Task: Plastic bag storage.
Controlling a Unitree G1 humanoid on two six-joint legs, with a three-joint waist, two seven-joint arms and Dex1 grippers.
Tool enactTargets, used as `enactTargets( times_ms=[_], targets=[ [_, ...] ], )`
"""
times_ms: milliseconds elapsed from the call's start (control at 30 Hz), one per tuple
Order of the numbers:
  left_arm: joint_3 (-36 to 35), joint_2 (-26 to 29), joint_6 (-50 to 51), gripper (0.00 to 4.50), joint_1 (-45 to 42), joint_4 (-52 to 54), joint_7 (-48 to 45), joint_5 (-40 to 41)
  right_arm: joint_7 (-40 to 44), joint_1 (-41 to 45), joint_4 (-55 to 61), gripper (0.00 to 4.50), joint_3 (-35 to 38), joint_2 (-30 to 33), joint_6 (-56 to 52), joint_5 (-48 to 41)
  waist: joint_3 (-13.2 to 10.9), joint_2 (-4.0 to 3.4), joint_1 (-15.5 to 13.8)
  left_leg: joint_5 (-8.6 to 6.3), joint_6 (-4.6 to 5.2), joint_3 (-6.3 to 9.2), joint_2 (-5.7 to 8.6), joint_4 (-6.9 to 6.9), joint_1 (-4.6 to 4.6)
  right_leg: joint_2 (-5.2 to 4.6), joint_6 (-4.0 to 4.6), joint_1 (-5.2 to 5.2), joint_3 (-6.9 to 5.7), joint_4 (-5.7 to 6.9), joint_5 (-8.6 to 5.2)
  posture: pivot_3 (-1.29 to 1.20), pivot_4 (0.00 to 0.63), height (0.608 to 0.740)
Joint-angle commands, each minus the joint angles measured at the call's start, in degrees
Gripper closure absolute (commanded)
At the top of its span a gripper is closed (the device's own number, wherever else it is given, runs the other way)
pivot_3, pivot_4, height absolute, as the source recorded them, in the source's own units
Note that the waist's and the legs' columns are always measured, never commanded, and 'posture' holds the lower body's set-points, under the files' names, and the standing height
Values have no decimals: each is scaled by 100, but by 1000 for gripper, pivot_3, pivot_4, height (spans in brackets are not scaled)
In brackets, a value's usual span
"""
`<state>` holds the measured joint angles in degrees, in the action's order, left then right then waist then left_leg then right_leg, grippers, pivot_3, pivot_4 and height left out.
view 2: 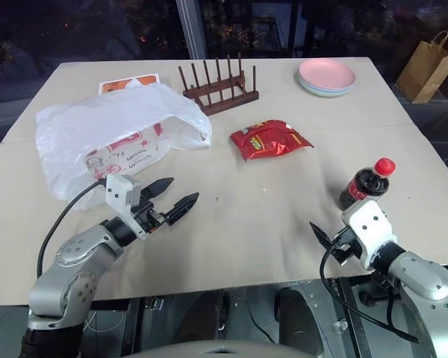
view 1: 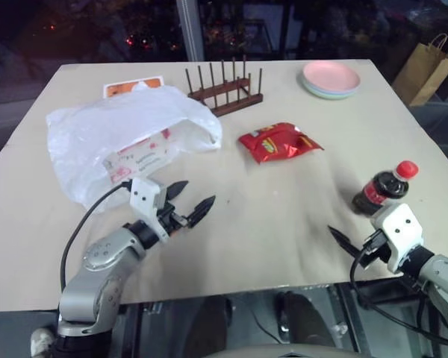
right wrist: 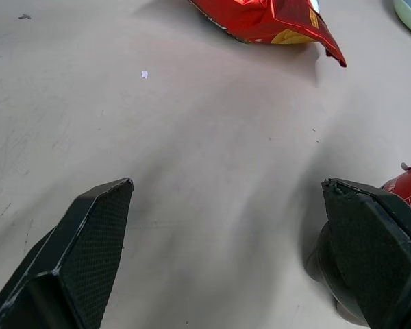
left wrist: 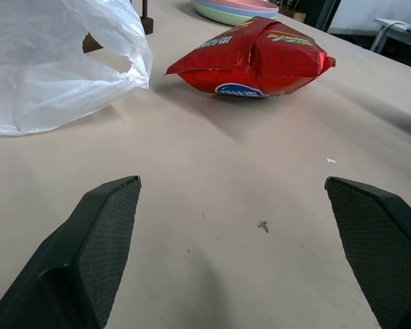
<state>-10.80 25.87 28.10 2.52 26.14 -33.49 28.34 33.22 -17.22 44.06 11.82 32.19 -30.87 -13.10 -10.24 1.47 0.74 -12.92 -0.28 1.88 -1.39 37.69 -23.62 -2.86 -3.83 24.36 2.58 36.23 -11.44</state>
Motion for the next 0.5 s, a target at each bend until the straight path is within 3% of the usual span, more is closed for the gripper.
enactTargets(
  times_ms=[33, 233, 333, 500],
  targets=[
    [-79, 27, -91, 32, -56, 264, 36, 107, 52, -68, 245, 0, 92, 31, 224, -100, 0, 0, -1, 0, 0, 0, 0, 0, 0, 0, 0, 0, 0, 0, 0, 0, 150, 740],
    [-144, -157, 311, 32, -790, 427, 695, 370, -33, 388, 241, 0, -127, -198, 383, -406, 1, 1, -7, 0, 0, 3, 0, 7, 0, 0, -1, -6, -2, 0, 1, 0, 150, 740],
    [-88, -99, 372, 32, -1338, 447, 1212, -16, 22, 729, 412, 0, -306, -232, 357, -625, 2, 0, -3, 0, 0, 6, 0, 12, 3, 3, -2, -10, -3, 3, 1, 0, 150, 740],
    [447, 1027, 216, 32, -1973, -3, 2115, -2264, 66, 1226, 409, 0, -652, -100, 235, -711, 2, 0, 18, 0, 0, 11, 0, 13, 6, 10, -1, -12, -3, 7, 1, 0, 150, 740]
  ],
)
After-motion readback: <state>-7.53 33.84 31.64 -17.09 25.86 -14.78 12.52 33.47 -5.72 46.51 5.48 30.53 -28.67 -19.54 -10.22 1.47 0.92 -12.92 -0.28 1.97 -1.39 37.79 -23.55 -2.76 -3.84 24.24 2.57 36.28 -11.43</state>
